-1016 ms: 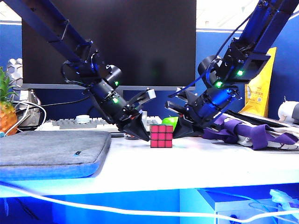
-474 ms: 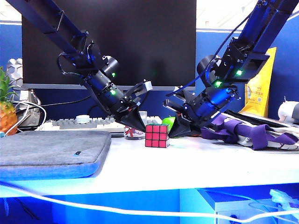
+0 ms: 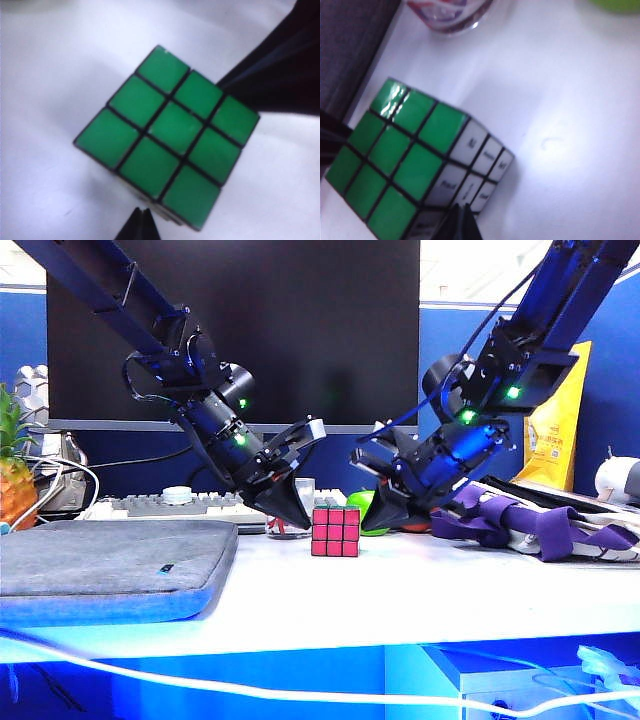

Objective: Rotate the Rubik's Cube so that its red face is facing towards you.

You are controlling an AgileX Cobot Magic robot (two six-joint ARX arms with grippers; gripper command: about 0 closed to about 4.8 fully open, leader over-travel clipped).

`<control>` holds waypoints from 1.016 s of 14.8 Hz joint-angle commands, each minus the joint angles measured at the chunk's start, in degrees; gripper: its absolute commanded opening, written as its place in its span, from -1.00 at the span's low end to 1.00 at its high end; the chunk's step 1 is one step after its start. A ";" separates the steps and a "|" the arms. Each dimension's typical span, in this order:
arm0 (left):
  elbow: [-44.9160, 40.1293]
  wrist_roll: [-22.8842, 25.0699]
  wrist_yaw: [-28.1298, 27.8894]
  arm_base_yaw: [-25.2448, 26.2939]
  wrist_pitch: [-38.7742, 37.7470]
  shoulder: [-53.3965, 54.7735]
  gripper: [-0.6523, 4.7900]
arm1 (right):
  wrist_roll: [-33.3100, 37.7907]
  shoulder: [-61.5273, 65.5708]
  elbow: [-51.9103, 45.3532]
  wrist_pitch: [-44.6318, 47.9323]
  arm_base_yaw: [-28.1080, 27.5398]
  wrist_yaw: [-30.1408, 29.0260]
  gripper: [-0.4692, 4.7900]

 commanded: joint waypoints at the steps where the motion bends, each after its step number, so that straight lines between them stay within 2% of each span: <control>1: 0.13 1.27 -5.29 0.02 -0.31 -0.26 -0.78 | -0.11 -1.51 0.15 -1.33 -1.42 0.17 -0.84; 4: 0.20 1.86 -10.23 2.23 -5.86 -1.36 -0.78 | -0.13 -5.33 0.15 -6.43 -5.62 -0.13 -0.84; 6: 0.17 2.62 -8.66 3.85 -8.26 -3.15 -0.78 | -0.13 -8.07 0.13 -6.99 -6.38 -0.28 -0.84; 8: 0.15 0.17 -6.01 5.44 -11.02 -5.90 -0.78 | -2.93 -10.67 0.07 -12.59 -5.86 -0.50 -0.84; 9: 0.15 1.95 -2.69 5.46 -12.94 -7.43 -0.78 | -4.68 -11.47 0.02 -14.80 -5.05 -0.13 -0.84; 10: 0.15 1.77 -2.32 5.81 -13.68 -8.74 -0.78 | -4.72 -12.15 0.02 -16.22 -4.57 -0.33 -0.84; 13: -0.15 4.87 -2.25 5.95 -25.09 -13.57 -0.78 | -5.97 -19.28 -1.64 -19.45 -3.08 -0.04 -0.84; 15: -0.17 4.02 -6.64 5.95 -26.80 -17.81 -0.78 | -5.88 -25.79 -3.93 -20.39 -2.86 0.15 -0.84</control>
